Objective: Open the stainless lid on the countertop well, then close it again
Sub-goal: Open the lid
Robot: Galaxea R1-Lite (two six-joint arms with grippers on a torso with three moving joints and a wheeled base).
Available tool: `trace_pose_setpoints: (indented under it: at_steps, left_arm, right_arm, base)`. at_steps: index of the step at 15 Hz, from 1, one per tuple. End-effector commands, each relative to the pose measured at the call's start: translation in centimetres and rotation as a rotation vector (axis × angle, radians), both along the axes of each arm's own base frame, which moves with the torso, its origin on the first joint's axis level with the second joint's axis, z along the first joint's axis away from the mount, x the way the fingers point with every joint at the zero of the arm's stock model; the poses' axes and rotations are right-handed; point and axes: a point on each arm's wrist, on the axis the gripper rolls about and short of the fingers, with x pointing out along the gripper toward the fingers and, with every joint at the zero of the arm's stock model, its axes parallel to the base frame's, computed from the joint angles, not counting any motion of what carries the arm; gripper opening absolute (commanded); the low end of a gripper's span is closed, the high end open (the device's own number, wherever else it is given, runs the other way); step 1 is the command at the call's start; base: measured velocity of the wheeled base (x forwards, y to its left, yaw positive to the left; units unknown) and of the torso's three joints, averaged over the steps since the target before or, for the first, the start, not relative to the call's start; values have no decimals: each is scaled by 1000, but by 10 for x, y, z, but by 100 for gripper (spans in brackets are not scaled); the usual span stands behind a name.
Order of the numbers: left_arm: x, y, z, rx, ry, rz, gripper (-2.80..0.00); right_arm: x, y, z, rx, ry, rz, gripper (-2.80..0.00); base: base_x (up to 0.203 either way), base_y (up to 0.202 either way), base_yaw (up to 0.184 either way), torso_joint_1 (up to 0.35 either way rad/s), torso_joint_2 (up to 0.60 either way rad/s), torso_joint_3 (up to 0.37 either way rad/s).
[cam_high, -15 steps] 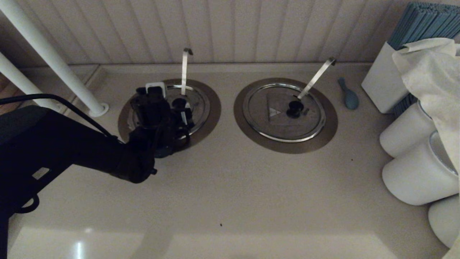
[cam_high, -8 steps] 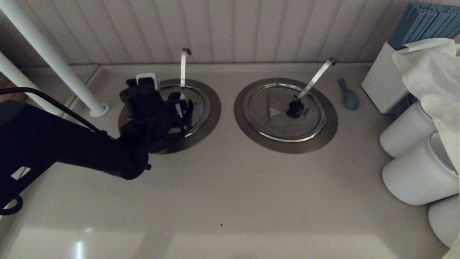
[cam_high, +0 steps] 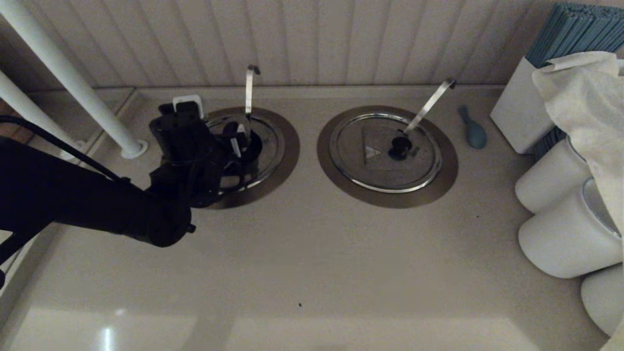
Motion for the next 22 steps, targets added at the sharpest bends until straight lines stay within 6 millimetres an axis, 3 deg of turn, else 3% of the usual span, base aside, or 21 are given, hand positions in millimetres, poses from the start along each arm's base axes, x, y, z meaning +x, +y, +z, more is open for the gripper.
trace_pose_setpoints:
  at_steps: [1,4,7,12,16,18,22]
  left_arm:
    - [-6,4,6,-6,-12,10,0]
    - [-15,10,1,-9,3,14,0]
    - [-22,31,7,-13,-19,58,0]
    - [-44,64,-5,-2,-6,87,0]
    - [-72,74,9,-14,-53,88,0]
    - [-81,74,17,-13,-74,53,0]
    - [-50,40,2,-13,-38,-21,0]
  right_arm:
    - [0,0,0,0,0,0,0]
    - [0,0,0,0,0,0,0]
    - [0,0,0,0,0,0,0]
    - [0,0,0,0,0,0,0]
    - [0,0,0,0,0,0,0]
    - [0,0,0,0,0,0,0]
    - [0,0,0,0,0,1,0]
  base:
    - [0,0,0,0,0,0]
    - [0,0,0,0,0,0]
    - [0,0,0,0,0,0]
    - [0,0,0,0,0,0]
    - [0,0,0,0,0,0]
    - [0,0,0,0,0,0]
    - [0,0,0,0,0,0]
